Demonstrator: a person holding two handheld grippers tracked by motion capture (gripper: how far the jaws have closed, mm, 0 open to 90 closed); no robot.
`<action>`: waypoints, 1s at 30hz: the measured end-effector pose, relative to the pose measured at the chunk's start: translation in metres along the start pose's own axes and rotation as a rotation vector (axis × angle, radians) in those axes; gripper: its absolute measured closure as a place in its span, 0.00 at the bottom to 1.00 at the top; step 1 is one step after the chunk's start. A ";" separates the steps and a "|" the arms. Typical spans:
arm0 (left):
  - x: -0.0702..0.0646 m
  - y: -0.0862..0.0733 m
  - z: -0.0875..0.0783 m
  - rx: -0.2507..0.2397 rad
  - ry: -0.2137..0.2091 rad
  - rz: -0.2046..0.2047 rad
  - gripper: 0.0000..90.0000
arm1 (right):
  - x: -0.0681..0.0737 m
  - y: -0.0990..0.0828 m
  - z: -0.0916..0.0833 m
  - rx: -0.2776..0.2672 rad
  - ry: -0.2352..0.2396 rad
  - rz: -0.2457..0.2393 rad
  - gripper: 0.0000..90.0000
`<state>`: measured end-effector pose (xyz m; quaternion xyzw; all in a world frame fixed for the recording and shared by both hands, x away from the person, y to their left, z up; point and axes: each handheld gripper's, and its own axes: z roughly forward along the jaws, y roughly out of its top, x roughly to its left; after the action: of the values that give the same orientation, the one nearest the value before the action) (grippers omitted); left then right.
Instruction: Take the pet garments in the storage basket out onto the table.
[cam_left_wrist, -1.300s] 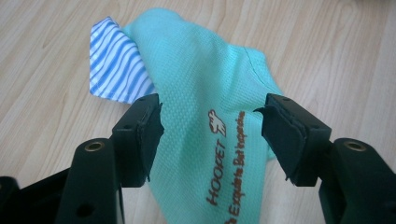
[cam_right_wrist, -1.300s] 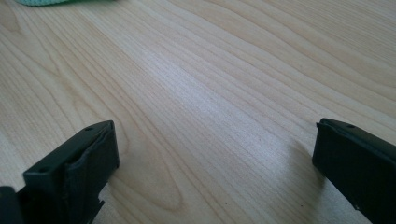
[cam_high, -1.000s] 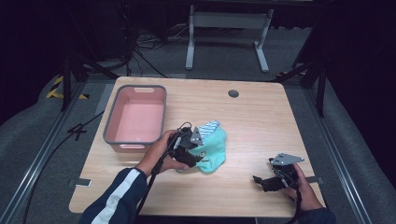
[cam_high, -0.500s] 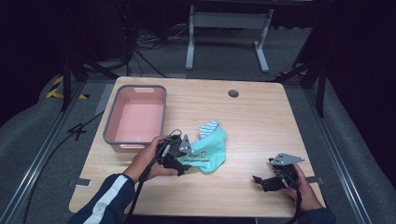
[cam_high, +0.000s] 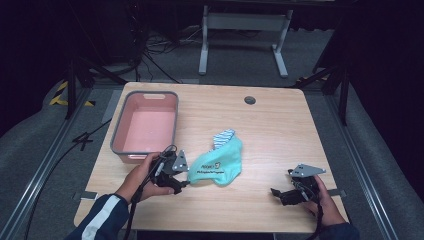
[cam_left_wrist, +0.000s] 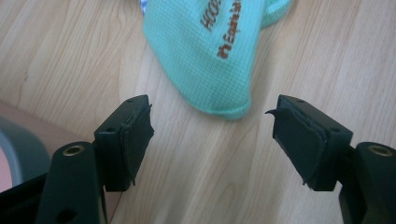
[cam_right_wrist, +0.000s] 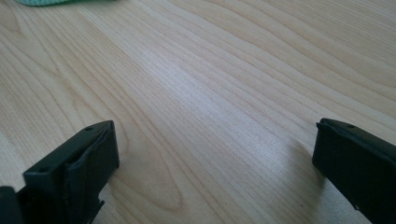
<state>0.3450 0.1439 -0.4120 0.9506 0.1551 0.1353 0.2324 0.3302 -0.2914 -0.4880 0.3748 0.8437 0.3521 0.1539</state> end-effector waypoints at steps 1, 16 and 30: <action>0.000 -0.003 -0.001 0.001 0.002 -0.003 0.31 | 0.000 0.000 0.000 0.000 0.000 0.000 0.01; 0.010 -0.053 -0.012 0.041 0.057 -0.067 0.26 | 0.000 0.000 0.000 0.000 -0.001 0.001 0.01; 0.018 -0.103 -0.019 0.034 0.124 -0.138 0.24 | 0.000 0.000 0.000 0.000 0.000 0.001 0.01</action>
<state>0.3316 0.2452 -0.4419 0.9313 0.2366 0.1747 0.2149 0.3301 -0.2914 -0.4879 0.3753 0.8436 0.3519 0.1539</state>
